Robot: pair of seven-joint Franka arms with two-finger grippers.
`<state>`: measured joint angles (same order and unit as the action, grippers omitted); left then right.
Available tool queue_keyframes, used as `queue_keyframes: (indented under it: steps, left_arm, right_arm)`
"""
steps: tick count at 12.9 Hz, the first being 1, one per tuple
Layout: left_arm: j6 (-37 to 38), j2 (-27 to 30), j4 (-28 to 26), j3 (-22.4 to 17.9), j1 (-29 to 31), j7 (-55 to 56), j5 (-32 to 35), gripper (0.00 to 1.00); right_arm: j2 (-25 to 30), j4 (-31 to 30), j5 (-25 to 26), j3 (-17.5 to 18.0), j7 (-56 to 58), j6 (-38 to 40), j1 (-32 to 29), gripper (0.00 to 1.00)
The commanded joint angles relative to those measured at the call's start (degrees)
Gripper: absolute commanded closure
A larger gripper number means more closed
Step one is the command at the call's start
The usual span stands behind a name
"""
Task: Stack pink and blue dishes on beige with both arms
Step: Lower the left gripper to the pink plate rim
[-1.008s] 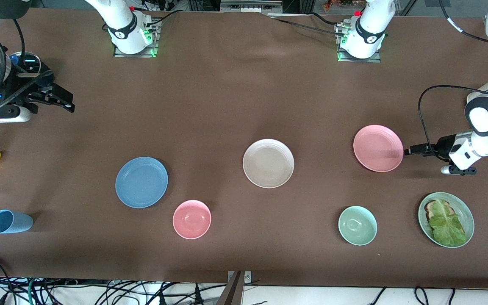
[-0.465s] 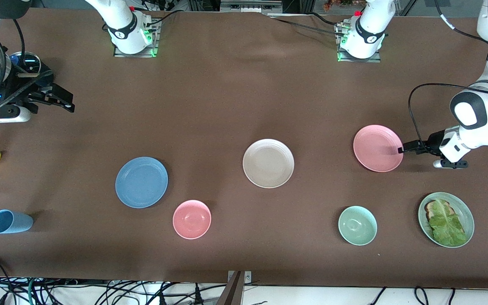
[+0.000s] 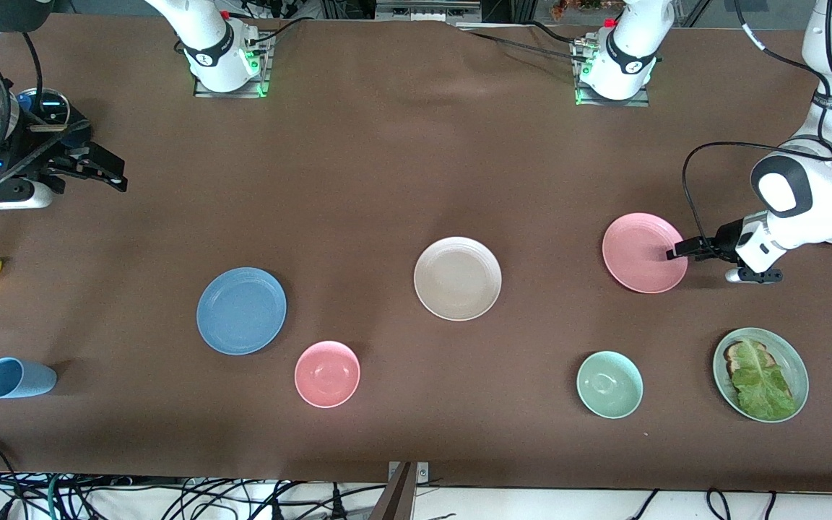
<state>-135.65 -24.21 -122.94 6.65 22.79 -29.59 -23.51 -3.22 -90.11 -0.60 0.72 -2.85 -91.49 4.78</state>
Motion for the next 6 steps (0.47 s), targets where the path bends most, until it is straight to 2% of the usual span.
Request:
queue_keyframes:
  steps: [1, 2, 4, 5, 6]
  left_arm:
    - [-1.2, 0.1, -1.3, 0.6, 0.5, -3.7, -3.4, 0.11]
    - [-2.0, -0.6, -1.3, 0.5, 0.5, -6.3, -5.4, 0.15]
    - [-3.4, -2.6, -1.3, 0.5, 1.3, -12.9, -9.4, 0.15]
    - [-3.6, -2.9, -1.3, 0.5, 1.6, -14.9, -10.1, 0.21]
    - [-3.6, -2.9, -1.3, 0.5, 1.7, -15.1, -10.2, 0.32]
  right_arm:
    - [0.8, -0.1, -0.3, 0.0, -0.6, 0.3, 0.0, 0.0]
    - [0.8, -0.1, -0.3, 0.0, -0.6, 0.3, 0.0, 0.0]
    - [0.8, -0.1, -0.3, 0.0, -0.6, 0.3, 0.0, 0.0]
    - [0.8, -0.1, -0.3, 0.0, -0.6, 0.3, 0.0, 0.0]
    - [0.8, -0.1, -0.3, 0.0, -0.6, 0.3, 0.0, 0.0]
